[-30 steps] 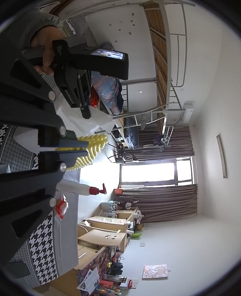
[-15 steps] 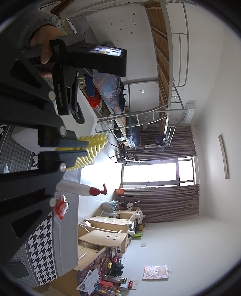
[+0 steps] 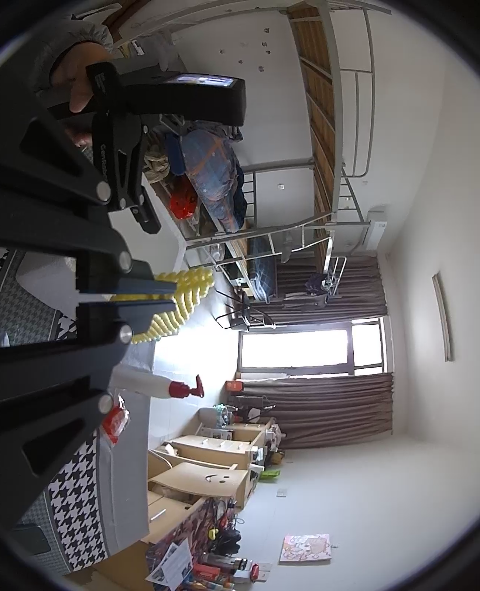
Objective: Organize soft objects
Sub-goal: 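Lower the yellow foam sleeve into the white foam box and open the right tool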
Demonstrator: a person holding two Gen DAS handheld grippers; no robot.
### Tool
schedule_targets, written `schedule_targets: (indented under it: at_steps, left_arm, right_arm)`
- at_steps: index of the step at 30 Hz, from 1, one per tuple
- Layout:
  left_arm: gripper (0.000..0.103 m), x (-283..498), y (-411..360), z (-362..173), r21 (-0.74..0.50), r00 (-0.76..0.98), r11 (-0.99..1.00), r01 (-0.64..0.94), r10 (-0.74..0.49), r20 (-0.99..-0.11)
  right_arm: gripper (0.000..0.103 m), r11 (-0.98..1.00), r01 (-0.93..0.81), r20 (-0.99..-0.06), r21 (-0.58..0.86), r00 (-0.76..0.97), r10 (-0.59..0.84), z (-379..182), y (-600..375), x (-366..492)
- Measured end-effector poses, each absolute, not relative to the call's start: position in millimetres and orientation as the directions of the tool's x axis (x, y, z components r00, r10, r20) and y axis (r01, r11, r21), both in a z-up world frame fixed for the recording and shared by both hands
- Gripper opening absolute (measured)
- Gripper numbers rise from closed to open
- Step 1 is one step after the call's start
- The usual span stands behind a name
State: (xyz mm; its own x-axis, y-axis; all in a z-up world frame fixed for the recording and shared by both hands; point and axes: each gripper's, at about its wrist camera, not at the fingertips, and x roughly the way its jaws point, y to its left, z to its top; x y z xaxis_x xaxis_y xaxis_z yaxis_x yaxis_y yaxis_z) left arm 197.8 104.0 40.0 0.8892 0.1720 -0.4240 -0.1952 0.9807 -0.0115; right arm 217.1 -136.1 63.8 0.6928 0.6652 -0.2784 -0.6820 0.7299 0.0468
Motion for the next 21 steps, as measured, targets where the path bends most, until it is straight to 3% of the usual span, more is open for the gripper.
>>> schedule_targets:
  at_steps: [21]
  left_arm:
    - [0.102, 163.9, 123.2, 35.5, -0.041, 0.89, 0.967, -0.251, 0.214, -0.404]
  right_arm:
    - [0.004, 0.681, -0.732, -0.291, 0.026, 0.646, 0.706, 66.6, -101.6, 212.1]
